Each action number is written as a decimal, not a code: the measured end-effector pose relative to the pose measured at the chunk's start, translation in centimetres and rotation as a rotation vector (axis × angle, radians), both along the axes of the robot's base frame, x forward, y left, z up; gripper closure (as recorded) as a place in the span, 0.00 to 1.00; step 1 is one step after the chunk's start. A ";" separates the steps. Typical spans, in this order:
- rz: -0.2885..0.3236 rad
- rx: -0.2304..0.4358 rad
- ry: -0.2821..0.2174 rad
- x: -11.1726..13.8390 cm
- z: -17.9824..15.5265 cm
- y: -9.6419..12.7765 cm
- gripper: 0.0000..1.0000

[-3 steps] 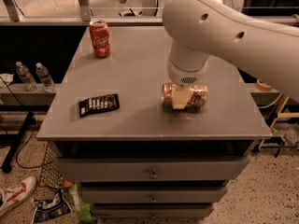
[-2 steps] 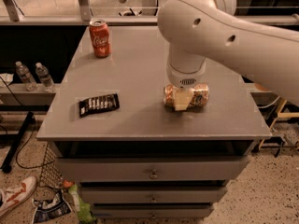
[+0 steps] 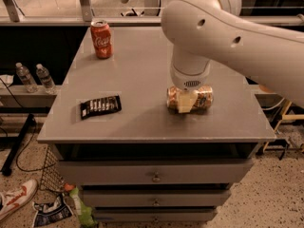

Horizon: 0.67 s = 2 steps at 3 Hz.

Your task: Knock orange can over

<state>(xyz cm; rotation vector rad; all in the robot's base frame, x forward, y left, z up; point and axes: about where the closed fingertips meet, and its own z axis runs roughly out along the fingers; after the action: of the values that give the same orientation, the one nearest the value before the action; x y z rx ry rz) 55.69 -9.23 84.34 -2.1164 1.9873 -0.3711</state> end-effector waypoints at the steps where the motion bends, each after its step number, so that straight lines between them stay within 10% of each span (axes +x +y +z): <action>1: -0.001 -0.001 -0.001 -0.1 0.1 -0.1 0.27; 2: -0.001 -0.002 -0.002 -0.1 0.1 -0.1 0.05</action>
Offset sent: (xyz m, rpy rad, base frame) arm -0.0006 -0.0006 0.0004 -0.0007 -0.0008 -0.0006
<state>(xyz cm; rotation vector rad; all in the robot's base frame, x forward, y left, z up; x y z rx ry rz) 55.54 -9.37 84.44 -2.1149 1.9882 -0.3754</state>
